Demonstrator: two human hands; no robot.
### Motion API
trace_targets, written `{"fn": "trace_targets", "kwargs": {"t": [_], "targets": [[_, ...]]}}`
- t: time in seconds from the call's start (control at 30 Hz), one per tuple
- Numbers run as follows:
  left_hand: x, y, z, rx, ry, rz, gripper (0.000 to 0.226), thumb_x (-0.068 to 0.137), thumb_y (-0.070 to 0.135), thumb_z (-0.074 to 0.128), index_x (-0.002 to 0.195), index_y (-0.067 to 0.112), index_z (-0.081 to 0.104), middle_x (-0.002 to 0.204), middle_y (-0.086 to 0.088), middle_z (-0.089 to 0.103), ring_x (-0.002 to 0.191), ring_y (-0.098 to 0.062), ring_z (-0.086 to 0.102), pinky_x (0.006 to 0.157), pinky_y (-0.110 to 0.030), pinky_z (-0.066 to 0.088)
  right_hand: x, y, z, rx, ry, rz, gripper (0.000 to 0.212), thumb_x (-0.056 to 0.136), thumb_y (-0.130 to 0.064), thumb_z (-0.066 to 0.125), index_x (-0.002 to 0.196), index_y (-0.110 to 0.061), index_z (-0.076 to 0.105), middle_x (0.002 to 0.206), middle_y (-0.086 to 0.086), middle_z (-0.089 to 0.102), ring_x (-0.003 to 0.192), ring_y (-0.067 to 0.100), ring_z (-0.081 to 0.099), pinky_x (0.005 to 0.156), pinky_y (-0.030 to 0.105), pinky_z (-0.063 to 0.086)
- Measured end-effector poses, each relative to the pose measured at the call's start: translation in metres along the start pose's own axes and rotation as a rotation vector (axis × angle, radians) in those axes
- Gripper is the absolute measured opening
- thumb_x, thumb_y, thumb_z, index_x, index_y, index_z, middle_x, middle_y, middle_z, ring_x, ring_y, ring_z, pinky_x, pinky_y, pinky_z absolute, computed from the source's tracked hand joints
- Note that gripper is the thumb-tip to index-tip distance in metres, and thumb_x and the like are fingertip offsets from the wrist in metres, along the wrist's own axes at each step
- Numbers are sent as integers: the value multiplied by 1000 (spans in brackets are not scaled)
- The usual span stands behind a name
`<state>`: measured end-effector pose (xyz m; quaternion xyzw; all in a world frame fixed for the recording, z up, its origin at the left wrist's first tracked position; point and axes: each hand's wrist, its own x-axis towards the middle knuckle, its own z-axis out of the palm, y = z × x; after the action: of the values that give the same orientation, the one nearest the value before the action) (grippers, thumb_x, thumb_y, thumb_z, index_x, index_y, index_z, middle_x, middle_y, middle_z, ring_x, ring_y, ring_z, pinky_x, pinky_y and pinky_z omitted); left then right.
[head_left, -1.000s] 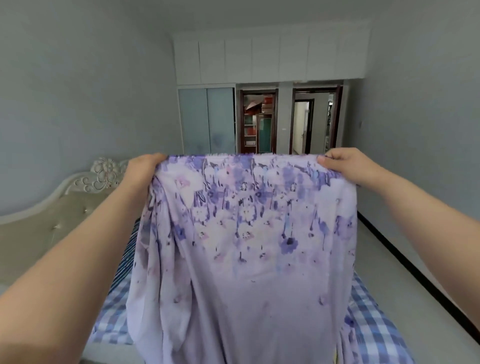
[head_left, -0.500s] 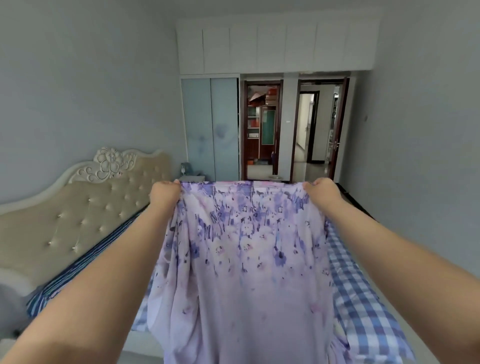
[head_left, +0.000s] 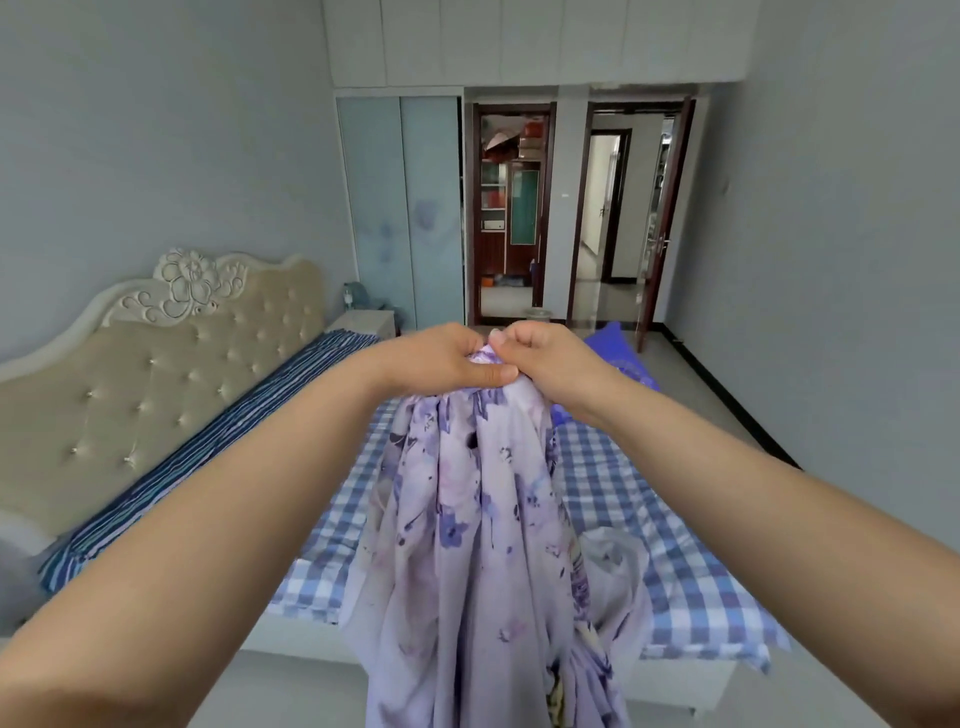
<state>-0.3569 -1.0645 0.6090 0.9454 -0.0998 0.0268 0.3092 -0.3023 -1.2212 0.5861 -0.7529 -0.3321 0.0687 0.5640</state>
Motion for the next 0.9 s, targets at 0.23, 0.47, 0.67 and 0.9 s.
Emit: {"fn": "trace_targets", "kwargs": {"t": [0.23, 0.47, 0.67, 0.9], "targets": [[-7, -19, 10, -21, 136, 4, 56, 83, 45, 66, 79, -10, 58, 67, -10, 49, 56, 1, 50, 59, -23, 35, -18, 62, -4, 324, -332, 402, 29, 98, -12, 48, 120, 2, 58, 116, 17, 66, 106, 31, 63, 93, 42, 52], [-14, -27, 16, -165, 145, -30, 33, 81, 40, 70, 64, 11, 67, 59, -7, 44, 58, -16, 39, 59, -25, 32, -41, 113, 9, -136, -386, 643, 17, 95, -10, 43, 107, -7, 54, 84, 10, 64, 60, 20, 66, 48, 26, 53], [-24, -30, 8, -308, 148, -22, 13, 85, 23, 68, 82, 13, 76, 90, -21, 72, 79, -18, 64, 81, -37, 52, -53, 188, -8, -536, 24, 546, 23, 94, -24, 42, 74, -14, 48, 76, 7, 57, 81, 32, 64, 63, 35, 48], [-31, -38, 10, -420, 233, -42, 19, 74, 29, 72, 79, 11, 75, 79, -4, 74, 72, -10, 67, 71, -22, 54, -49, 183, -43, -629, 383, 318, 35, 92, -46, 51, 105, -14, 60, 94, 4, 64, 90, 30, 60, 62, 30, 38]]}}
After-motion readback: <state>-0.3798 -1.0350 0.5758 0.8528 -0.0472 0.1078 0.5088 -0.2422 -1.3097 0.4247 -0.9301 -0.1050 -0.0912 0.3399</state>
